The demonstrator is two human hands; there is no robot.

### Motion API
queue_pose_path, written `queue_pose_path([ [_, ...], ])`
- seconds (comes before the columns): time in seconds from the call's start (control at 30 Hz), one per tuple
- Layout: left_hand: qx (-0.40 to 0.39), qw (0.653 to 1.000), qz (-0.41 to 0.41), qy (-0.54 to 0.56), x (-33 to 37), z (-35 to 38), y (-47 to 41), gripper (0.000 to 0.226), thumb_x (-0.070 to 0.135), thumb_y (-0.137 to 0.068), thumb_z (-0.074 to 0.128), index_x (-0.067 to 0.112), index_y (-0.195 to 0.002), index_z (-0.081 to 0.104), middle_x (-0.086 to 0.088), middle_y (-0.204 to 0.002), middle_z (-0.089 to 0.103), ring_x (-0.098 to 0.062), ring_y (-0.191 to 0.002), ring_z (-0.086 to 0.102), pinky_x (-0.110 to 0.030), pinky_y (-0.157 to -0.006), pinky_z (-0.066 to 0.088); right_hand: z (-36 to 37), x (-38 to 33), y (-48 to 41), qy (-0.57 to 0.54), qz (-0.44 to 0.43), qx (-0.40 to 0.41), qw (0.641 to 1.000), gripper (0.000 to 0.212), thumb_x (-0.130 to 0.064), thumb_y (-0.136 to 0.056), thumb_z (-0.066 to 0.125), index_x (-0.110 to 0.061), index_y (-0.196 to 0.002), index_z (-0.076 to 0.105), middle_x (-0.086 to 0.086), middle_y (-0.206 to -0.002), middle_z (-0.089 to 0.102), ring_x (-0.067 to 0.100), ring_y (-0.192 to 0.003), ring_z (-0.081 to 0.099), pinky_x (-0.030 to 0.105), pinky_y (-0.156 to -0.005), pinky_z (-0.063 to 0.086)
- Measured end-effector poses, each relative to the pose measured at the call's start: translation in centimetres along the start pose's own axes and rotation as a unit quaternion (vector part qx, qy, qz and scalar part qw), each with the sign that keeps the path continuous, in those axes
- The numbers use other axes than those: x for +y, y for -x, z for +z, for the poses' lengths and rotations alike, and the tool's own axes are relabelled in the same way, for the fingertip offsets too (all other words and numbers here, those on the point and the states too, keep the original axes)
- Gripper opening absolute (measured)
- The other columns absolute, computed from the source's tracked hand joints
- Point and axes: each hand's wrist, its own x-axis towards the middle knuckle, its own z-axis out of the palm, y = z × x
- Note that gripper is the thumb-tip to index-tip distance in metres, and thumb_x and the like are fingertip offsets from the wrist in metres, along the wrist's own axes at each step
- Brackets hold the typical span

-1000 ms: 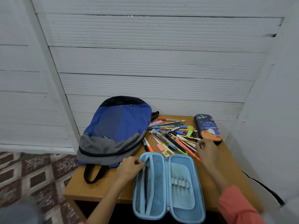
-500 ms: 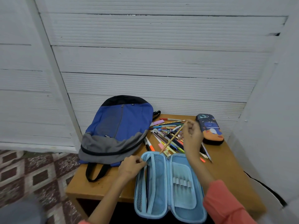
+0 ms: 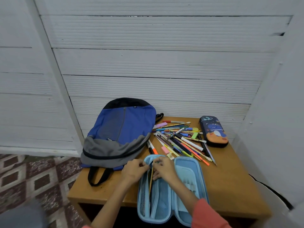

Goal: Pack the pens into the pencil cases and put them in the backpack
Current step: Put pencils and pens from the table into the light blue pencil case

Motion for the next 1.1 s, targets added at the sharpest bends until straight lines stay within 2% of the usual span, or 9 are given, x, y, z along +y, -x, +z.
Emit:
queue_pose_path([
  [0.1, 0.001, 1.000, -0.002, 0.001, 0.0, 0.0, 0.1, 0.022, 0.039, -0.086, 0.061, 0.028, -0.067, 0.058, 0.007, -0.070, 0.062, -0.014, -0.079, 0.062, -0.028, -0.066, 0.042, 0.1, 0.2, 0.1, 0.017, 0.016, -0.023, 0.999, 0.013, -0.004, -0.094, 0.057, -0.011, -0.102, 0.052, 0.009, -0.064, 0.059, 0.021, -0.044, 0.061, 0.040, -0.055, 0.058],
  [0.3, -0.002, 1.000, 0.003, -0.003, 0.2, 0.0, 0.2, 0.020, 0.038, -0.087, 0.060, 0.030, -0.070, 0.059, 0.007, -0.074, 0.065, -0.013, -0.078, 0.062, -0.029, -0.067, 0.043, 0.0, -0.1, 0.6, 0.025, 0.036, -0.029, 0.999, 0.025, 0.004, -0.089, 0.061, -0.012, -0.102, 0.047, 0.012, -0.065, 0.061, 0.019, -0.043, 0.061, 0.037, -0.052, 0.058],
  [0.43, 0.004, 1.000, 0.003, -0.004, 0.2, 0.0, 0.2, 0.023, 0.038, -0.087, 0.061, 0.029, -0.066, 0.056, 0.009, -0.072, 0.063, -0.013, -0.079, 0.062, -0.028, -0.066, 0.042, 0.0, 0.1, 0.8, 0.039, 0.030, -0.031, 0.998, 0.017, 0.004, -0.087, 0.064, -0.007, -0.090, 0.052, 0.010, -0.062, 0.059, 0.016, -0.042, 0.061, 0.035, -0.051, 0.058],
  [0.57, 0.003, 1.000, 0.008, -0.004, 0.4, 0.1, 0.4, 0.024, 0.038, -0.089, 0.061, 0.032, -0.066, 0.055, 0.013, -0.070, 0.060, -0.008, -0.075, 0.058, -0.027, -0.063, 0.038, 0.2, 0.2, 0.8, 0.060, 0.018, -0.038, 0.997, 0.012, 0.005, -0.088, 0.061, -0.006, -0.089, 0.058, 0.007, -0.057, 0.061, 0.015, -0.042, 0.061, 0.035, -0.053, 0.058],
  [0.73, 0.003, 1.000, 0.014, -0.009, 0.6, 0.0, 0.4, 0.022, 0.041, -0.089, 0.060, 0.029, -0.071, 0.057, 0.010, -0.074, 0.062, -0.010, -0.074, 0.058, -0.027, -0.063, 0.039, 0.3, 0.0, 0.9, 0.067, 0.030, -0.036, 0.997, 0.017, 0.008, -0.090, 0.055, -0.008, -0.096, 0.057, 0.007, -0.065, 0.059, 0.018, -0.049, 0.061, 0.031, -0.049, 0.057],
  [0.93, -0.003, 1.000, 0.030, 0.009, 0.4, -0.1, 0.5, 0.026, 0.052, -0.082, 0.066, 0.029, -0.071, 0.060, 0.012, -0.076, 0.067, -0.004, -0.075, 0.061, -0.023, -0.063, 0.044, 0.4, 0.4, 1.0, 0.094, 0.007, -0.033, 0.995, 0.022, 0.010, -0.087, 0.057, -0.011, -0.079, 0.055, 0.006, -0.061, 0.056, 0.017, -0.045, 0.059, 0.034, -0.049, 0.057],
  [1.1, -0.003, 0.999, 0.033, 0.001, 0.3, -0.2, 0.6, 0.017, 0.040, -0.083, 0.067, 0.030, -0.071, 0.060, 0.012, -0.074, 0.065, -0.005, -0.075, 0.060, -0.025, -0.068, 0.047, -0.4, -0.1, 0.9, 0.069, 0.024, -0.069, 0.995, 0.008, 0.005, -0.089, 0.060, -0.001, -0.093, 0.063, 0.009, -0.064, 0.060, 0.015, -0.046, 0.060, 0.026, -0.048, 0.056],
])
